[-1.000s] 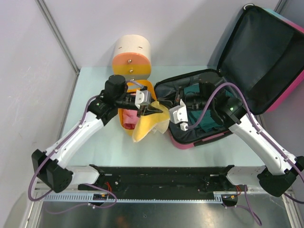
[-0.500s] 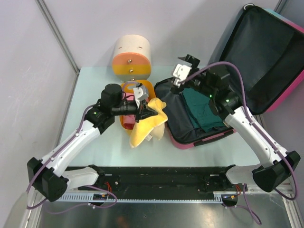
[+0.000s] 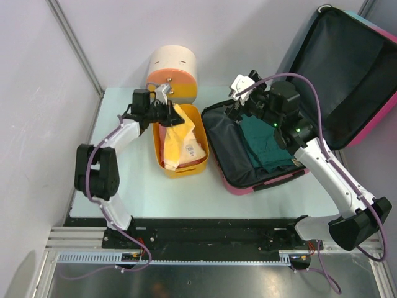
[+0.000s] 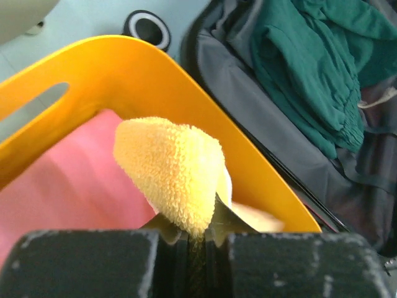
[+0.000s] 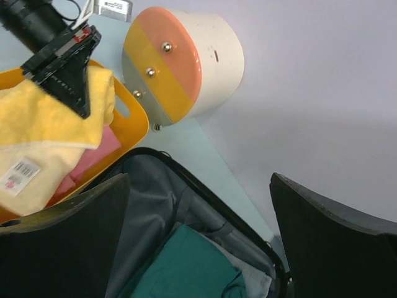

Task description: Open, take out, and arrange the luggage

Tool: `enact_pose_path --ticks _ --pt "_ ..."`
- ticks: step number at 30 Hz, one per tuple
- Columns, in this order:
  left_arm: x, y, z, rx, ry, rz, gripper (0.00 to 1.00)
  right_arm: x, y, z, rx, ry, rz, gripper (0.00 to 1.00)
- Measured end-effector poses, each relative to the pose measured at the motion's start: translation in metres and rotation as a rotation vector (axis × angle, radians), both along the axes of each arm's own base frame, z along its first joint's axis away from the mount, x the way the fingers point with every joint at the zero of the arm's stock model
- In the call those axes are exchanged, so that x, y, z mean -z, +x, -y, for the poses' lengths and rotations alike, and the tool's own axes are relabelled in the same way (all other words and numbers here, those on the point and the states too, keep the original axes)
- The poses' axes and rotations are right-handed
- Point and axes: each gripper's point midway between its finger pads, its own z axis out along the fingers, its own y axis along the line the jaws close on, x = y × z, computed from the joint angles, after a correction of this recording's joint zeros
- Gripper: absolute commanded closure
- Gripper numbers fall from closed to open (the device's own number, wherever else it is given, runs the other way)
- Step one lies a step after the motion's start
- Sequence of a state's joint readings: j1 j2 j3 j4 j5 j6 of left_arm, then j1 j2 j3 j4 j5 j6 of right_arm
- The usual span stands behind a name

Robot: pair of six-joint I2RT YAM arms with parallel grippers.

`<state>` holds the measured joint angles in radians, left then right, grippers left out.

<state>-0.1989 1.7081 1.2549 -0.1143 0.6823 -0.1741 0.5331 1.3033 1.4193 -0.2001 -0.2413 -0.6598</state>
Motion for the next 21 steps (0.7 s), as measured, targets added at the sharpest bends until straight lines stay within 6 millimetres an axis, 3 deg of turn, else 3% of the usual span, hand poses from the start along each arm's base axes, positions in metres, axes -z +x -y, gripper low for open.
enact_pose_path --ticks 3,4,7,13,16,18,21 --pt "0.015 0.020 -0.006 -0.015 -0.014 -0.031 0.81 0.006 0.000 0.003 0.011 -0.002 -0.030 0.00" --pt "0.019 0.024 -0.005 -0.013 -0.020 -0.031 0.67 0.008 -0.001 0.004 0.014 -0.003 -0.037 0.00" --pt "0.025 0.030 -0.001 -0.015 -0.034 -0.029 0.42 0.014 -0.001 0.005 0.020 -0.005 -0.056 0.00" --pt "0.021 0.042 -0.004 -0.064 -0.026 0.004 0.28 0.027 0.003 0.018 0.057 -0.001 -0.123 0.00" --pt "0.006 0.046 -0.012 -0.110 0.000 0.055 0.18 0.037 0.017 0.045 0.129 0.035 -0.195 0.02" --pt "-0.017 0.047 -0.021 -0.149 0.023 0.122 0.09 0.053 0.028 0.066 0.189 0.046 -0.265 0.05" --pt "-0.069 0.045 -0.035 -0.206 0.060 0.280 0.07 0.102 0.045 0.097 0.288 0.040 -0.438 0.11"
